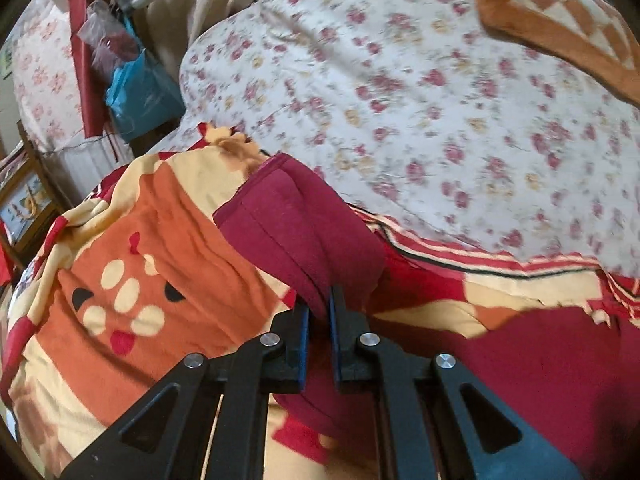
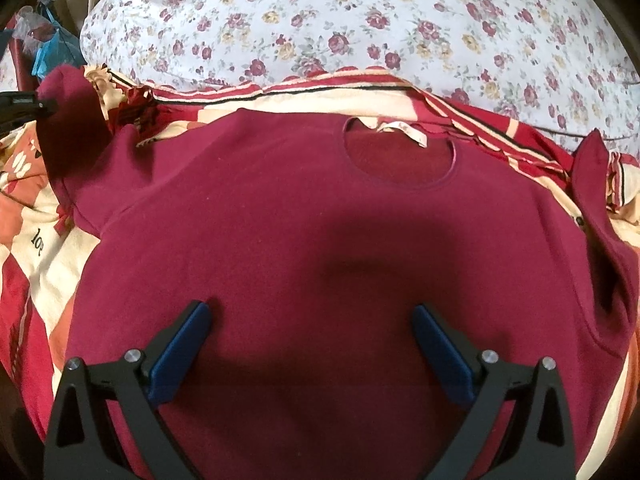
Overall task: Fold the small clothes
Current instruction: 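Grasp the sleeve cuff nearest the left tool and lift it, then fold the held sleeve across the shirt body and open the left tool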
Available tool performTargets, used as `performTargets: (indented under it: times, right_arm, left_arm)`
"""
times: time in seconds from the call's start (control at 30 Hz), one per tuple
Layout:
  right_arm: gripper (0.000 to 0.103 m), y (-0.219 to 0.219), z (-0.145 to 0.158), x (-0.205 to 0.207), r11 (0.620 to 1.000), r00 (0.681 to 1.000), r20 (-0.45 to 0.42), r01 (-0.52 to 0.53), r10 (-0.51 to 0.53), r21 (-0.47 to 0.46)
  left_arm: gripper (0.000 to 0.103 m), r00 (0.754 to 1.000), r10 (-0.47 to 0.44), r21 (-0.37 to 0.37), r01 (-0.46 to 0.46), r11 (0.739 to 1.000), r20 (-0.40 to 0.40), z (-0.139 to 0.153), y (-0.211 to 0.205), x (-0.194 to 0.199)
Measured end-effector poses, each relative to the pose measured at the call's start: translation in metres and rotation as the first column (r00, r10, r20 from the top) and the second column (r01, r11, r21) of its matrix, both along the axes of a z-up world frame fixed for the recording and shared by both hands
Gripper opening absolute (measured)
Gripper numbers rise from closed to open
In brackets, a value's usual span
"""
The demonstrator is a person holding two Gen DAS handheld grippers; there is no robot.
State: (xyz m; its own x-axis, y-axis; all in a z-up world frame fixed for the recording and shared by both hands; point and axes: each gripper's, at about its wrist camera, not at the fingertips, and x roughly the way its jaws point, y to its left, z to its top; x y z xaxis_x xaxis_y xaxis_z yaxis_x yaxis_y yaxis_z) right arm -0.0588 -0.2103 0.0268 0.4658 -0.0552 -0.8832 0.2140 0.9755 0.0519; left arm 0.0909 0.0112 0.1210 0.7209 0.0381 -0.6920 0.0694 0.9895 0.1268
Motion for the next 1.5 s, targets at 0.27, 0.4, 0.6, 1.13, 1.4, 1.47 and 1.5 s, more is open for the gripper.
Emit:
performTargets:
  times: [0.27,0.4,0.6,1.13,1.4,1.47,1.5]
  right_arm:
    - [0.103,-0.003,0.024,-0.015,0.999,0.999,0.051,-0.017,0.019,-0.029]
    - [0.103,-0.016,0.041,-0.027,1.000,0.996,0.090,0.009,-0.008,-0.010]
    - [0.103,-0.054,0.062,-0.054,0.993,0.984,0.139,0.108,-0.113,0.039]
    - [0.103,-0.138,0.049,-0.105,0.952,0.955,0.077,0.275,-0.287,0.135]
    - [0.103,-0.130,0.053,-0.090,0.960,0.961,0.111,0.234,-0.252,0.151]
    - [0.103,-0.125,0.051,-0.083,0.965,0.967,0.101,0.220,-0.236,0.147]
    - [0.103,-0.120,0.052,-0.079,0.969,0.971,0.103,0.198,-0.214,0.148]
  left_arm:
    - [0.000,0.997,-0.072,-0.045,0.072,0.996,-0.010,0.013,-0.018,-0.040]
    - [0.000,0.991,-0.132,-0.128,0.129,0.983,-0.013,0.028,-0.033,-0.064]
    - [0.000,0.963,-0.271,-0.227,0.265,0.937,0.005,0.045,-0.085,-0.112]
    - [0.006,0.723,-0.655,-0.553,0.459,0.695,-0.222,-0.062,-0.224,-0.159]
    - [0.013,0.832,-0.550,-0.226,0.522,0.822,-0.077,-0.006,-0.146,-0.178]
    - [0.014,0.883,-0.464,-0.159,0.449,0.879,-0.072,-0.008,-0.120,-0.168]
    - [0.014,0.902,-0.425,-0.142,0.412,0.900,-0.075,-0.011,-0.109,-0.162]
